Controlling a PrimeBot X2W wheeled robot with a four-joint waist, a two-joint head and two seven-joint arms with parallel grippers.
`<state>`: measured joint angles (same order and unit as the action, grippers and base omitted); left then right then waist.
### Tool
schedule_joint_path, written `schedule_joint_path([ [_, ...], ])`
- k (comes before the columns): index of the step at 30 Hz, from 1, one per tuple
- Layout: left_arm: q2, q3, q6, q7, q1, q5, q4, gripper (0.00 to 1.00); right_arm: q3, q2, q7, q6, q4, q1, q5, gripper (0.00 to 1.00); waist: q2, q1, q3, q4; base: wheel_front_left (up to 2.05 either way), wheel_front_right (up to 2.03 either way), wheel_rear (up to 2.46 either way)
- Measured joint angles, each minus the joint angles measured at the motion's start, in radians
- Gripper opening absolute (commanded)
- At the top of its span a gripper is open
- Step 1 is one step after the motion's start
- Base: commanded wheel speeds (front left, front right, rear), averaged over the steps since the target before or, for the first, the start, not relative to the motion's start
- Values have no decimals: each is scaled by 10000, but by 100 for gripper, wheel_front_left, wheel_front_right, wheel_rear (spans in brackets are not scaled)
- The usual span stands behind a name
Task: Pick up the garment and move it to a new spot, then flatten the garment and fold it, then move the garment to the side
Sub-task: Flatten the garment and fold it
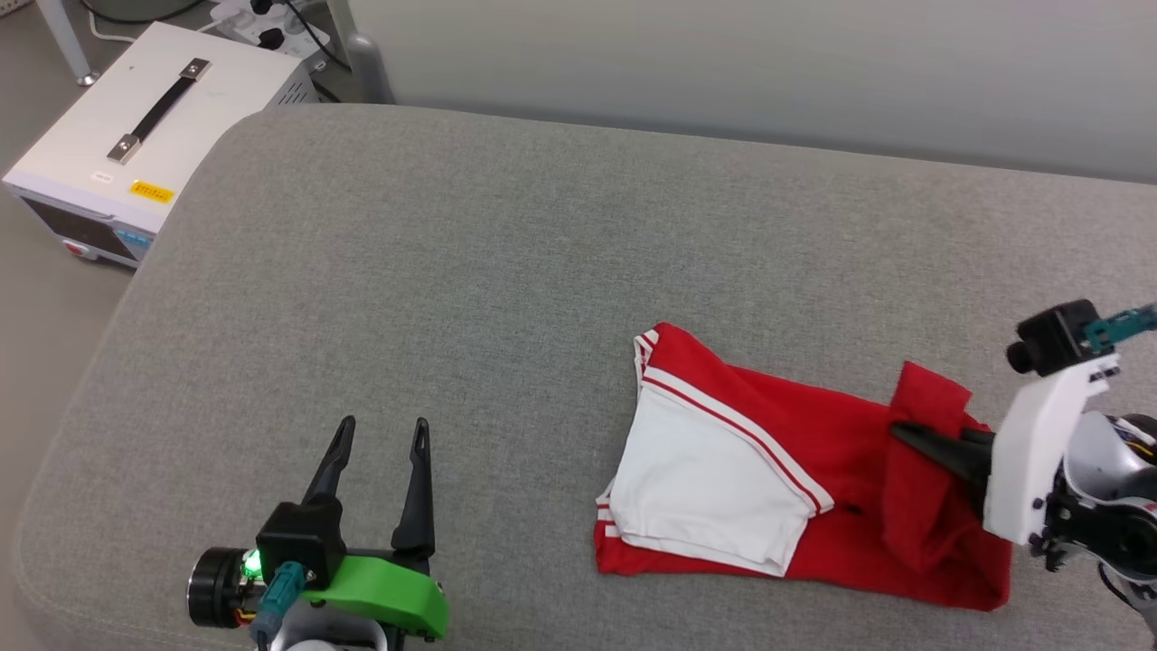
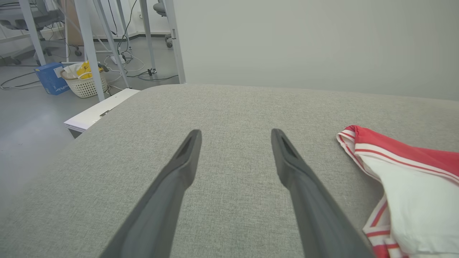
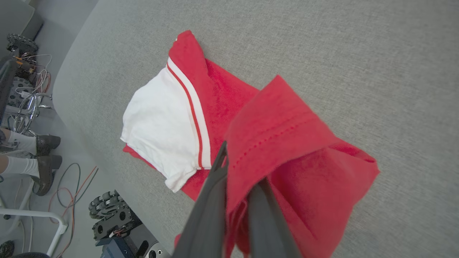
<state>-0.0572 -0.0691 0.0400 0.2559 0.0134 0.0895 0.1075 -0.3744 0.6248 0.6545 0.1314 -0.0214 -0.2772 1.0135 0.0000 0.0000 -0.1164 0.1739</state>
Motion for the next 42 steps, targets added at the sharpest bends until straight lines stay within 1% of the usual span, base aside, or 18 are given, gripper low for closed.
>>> schedule_joint_path([
  [6,10,-240,-17,0,-318,104,27,100,-1195,-995,276,0,-719,-1363,-399,0,0,0,-325,252,0,0,0],
  [12,12,-339,-102,0,-485,169,36,100,-2245,-1873,130,0,-2036,-2510,-761,0,0,0,-613,460,0,0,0],
  [16,12,-479,-109,0,-661,244,58,100,-2863,-2203,10,0,-3005,-3004,-982,0,0,0,-794,568,0,0,0],
  [20,13,-566,-199,0,-798,268,77,100,-3304,-2414,-372,0,-3864,-3228,-1055,0,0,0,-942,670,0,0,0],
  [21,13,-573,-224,0,-801,280,81,100,-3407,-2426,-500,0,-3973,-3265,-1051,21,0,0,-960,689,0,0,0],
  [22,13,-571,-238,0,-801,295,88,100,-3513,-2429,-644,0,-4034,-3308,-1028,51,0,1,-964,693,0,0,0],
  [23,15,-564,-268,0,-801,311,94,100,-3591,-2429,-779,0,-4036,-3335,-1003,100,0,1,-955,689,0,0,0],
  [27,15,-495,-280,0,-784,311,151,100,-3887,-2293,-1676,0,-3804,-3384,-888,100,0,1,-807,601,0,0,0],
  [31,15,-414,-278,0,-759,249,182,100,-3985,-1661,-2813,0,-3177,-3376,-846,100,0,0,-571,463,0,0,0],
  [34,15,-297,-272,0,-731,213,171,100,-3814,-1200,-3795,0,-2665,-3310,-897,100,0,0,-417,315,0,0,0],
  [37,17,-199,-251,0,-621,96,169,100,-3310,-855,-5032,0,-2387,-3068,-1381,100,0,0,-280,142,0,0,0],
  [40,17,-90,-222,0,-483,65,163,100,-2587,-688,-6264,0,-2424,-2755,-2422,100,0,0,-142,-38,0,0,0],
  [42,19,0,-205,0,-401,46,155,100,-2036,-717,-6993,0,-2479,-2476,-3260,100,0,0,-44,-173,0,0,0],
])
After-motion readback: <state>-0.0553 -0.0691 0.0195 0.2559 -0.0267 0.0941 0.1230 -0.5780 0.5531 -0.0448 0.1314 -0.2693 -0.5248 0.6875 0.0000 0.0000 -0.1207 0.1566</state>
